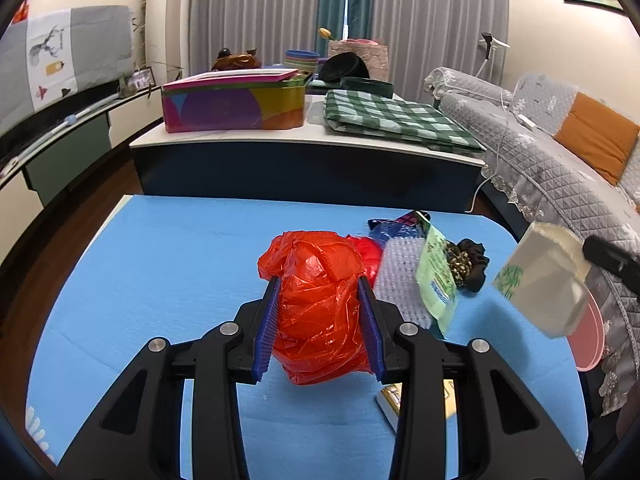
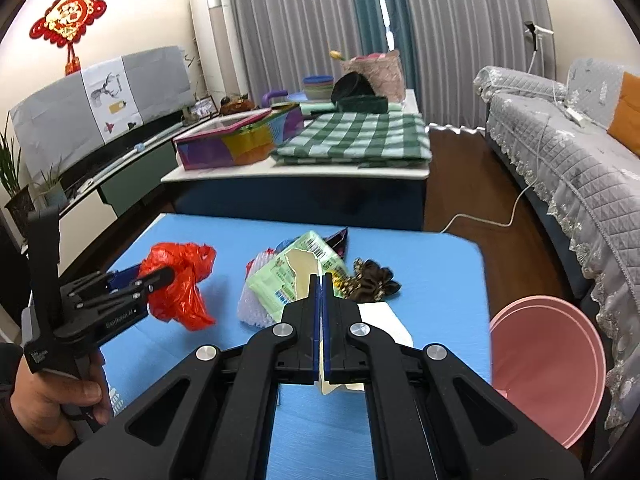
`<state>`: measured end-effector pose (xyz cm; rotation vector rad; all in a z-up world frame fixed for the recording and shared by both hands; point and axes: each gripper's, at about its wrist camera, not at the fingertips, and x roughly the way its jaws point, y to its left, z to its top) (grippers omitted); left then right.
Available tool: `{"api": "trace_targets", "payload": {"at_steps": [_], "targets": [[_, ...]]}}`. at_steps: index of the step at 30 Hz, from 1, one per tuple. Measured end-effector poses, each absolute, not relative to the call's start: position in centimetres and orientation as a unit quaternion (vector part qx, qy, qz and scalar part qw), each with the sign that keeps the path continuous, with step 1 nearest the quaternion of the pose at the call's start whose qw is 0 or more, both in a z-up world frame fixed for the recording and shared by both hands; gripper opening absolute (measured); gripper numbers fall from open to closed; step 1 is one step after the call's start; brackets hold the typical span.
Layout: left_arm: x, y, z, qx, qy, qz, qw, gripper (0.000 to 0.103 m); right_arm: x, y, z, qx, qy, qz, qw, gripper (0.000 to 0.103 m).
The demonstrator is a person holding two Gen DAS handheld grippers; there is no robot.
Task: Collect trash
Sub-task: 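Carry the red bag and white paper bag over the pink bucket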
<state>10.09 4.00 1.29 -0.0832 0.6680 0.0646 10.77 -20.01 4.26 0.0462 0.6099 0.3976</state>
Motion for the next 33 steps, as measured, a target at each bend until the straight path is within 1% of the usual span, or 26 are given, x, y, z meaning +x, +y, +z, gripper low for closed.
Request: {"api": "trace_targets", "payload": {"at_steps": [19,33], "targets": [[8.7,-0.5,2.9,-0.032,0.305,-0.007,0.952,0.037,8.7,-25.5,6.0,0.038,0.273,0.153,0.949,0.001],[9.4,-4.2,3.3,-0.027,0.296,-0.047,0.954,0.037,8.2,-29.5,6.2,0.045,0.268,0.115,0.955,0.001]]}}
